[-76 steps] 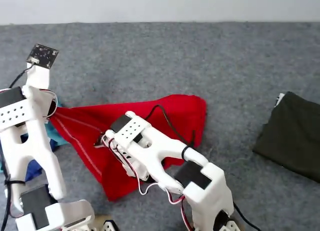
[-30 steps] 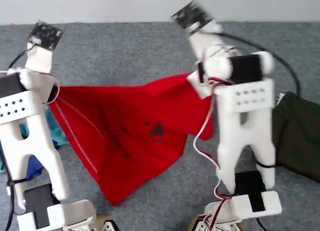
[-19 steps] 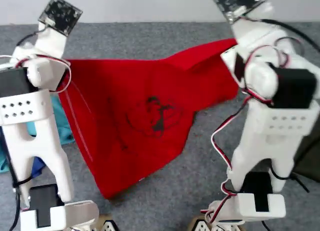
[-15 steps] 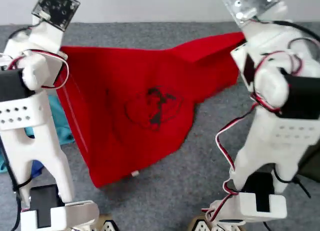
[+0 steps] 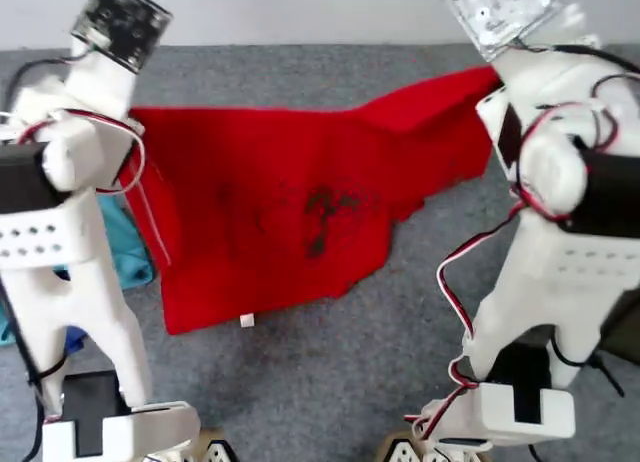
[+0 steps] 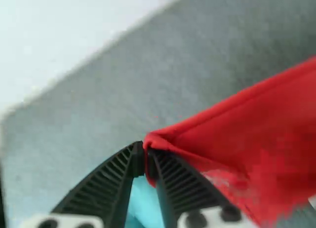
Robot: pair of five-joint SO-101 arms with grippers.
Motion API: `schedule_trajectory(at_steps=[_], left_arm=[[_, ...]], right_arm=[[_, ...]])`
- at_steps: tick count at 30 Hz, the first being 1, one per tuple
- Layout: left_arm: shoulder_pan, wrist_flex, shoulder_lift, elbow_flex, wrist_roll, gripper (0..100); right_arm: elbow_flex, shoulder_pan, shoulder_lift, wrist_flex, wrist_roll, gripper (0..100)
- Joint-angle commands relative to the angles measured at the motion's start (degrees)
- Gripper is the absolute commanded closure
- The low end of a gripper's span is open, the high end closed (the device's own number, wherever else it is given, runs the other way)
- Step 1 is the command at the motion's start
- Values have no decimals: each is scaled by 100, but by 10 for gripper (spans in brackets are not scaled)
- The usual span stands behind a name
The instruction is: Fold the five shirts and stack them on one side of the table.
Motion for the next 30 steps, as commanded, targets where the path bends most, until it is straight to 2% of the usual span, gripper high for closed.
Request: schedule_trajectory(at_steps=[1,6,11,14,17,20,25,30], left_arm=[[79,123,-44,1130,-35,985],[607,-167,-26,3108,-44,985],[932,-1073,-35,4558,-44,983],[914,-985,-79,4505,-35,932],[905,-431,-88,4004,-26,865],[949,114,-88,3398,-18,858],[1011,123,-396,2993,0,855],[1732,123,-1090,2976,9,855]], right_arm=[[466,92,-198,215,44,991],[1371,101,-189,163,53,991],[2136,136,-84,-338,26,991],[2154,251,57,-470,18,990],[2154,268,127,-505,18,990],[2127,251,119,-505,18,990],[2119,251,110,-804,18,990],[2119,163,127,-910,26,990]])
